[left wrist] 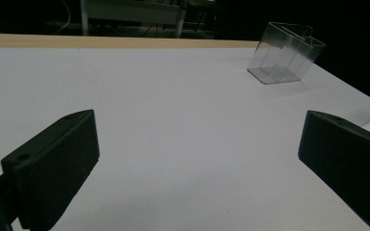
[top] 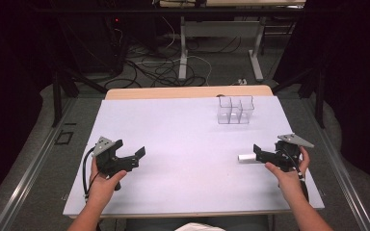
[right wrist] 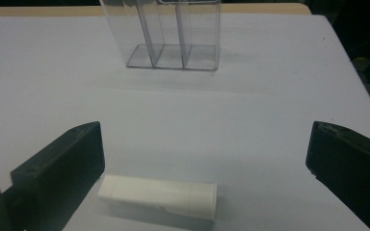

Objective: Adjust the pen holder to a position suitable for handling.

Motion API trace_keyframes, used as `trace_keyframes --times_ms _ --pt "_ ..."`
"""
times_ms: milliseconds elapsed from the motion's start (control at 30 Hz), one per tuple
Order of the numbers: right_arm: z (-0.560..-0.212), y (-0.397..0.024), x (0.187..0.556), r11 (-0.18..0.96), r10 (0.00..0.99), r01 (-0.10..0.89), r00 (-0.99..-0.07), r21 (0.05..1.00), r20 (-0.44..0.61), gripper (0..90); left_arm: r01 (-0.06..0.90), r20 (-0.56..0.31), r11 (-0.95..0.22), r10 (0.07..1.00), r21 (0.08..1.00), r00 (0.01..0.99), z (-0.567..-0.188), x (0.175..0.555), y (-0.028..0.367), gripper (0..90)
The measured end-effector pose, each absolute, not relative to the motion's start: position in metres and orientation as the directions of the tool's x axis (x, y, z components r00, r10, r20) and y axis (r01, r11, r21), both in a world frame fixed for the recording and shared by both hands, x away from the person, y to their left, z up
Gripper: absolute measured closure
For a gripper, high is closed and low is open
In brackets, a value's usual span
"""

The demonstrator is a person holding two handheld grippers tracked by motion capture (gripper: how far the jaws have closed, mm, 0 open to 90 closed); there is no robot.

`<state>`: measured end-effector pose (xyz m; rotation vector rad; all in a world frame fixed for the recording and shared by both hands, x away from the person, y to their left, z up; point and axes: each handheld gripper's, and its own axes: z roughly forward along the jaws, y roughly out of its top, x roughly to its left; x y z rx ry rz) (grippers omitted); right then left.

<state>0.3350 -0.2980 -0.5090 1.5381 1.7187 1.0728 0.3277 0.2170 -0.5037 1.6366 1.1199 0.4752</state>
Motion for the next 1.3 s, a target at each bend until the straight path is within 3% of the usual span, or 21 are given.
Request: trace_keyframes --times_ms 233,400,800,1100,1300 --pt "-0.504 -0.29 0.339 0.079 0.985 0.492 -0.172 0.867 0.008 0.0 0.425 -0.215 -0.003 0.859 0.905 0.464 -0.503 0.325 0.216 1.6" --pt "-0.49 -0.282 0.344 0.114 0.982 0.473 -0.188 0.874 -0.026 7.8 0.44 -0.214 -0.008 0.866 0.898 0.452 -0.504 0.324 0.217 1.6" --pt "-0.44 -0.261 0.383 0.068 0.959 0.473 -0.273 0.878 0.073 16.2 0.465 -0.231 -0.006 0.862 0.885 0.451 -0.507 0.325 0.216 2.0" --pt "-0.416 -0.255 0.412 0.098 0.954 0.475 -0.295 0.874 0.053 22.5 0.473 -0.238 -0.003 0.861 0.881 0.449 -0.507 0.325 0.218 2.1" --pt "-0.405 -0.257 0.437 0.114 0.958 0.484 -0.285 0.868 0.033 31.5 0.477 -0.239 -0.006 0.86 0.879 0.451 -0.508 0.326 0.217 2.2"
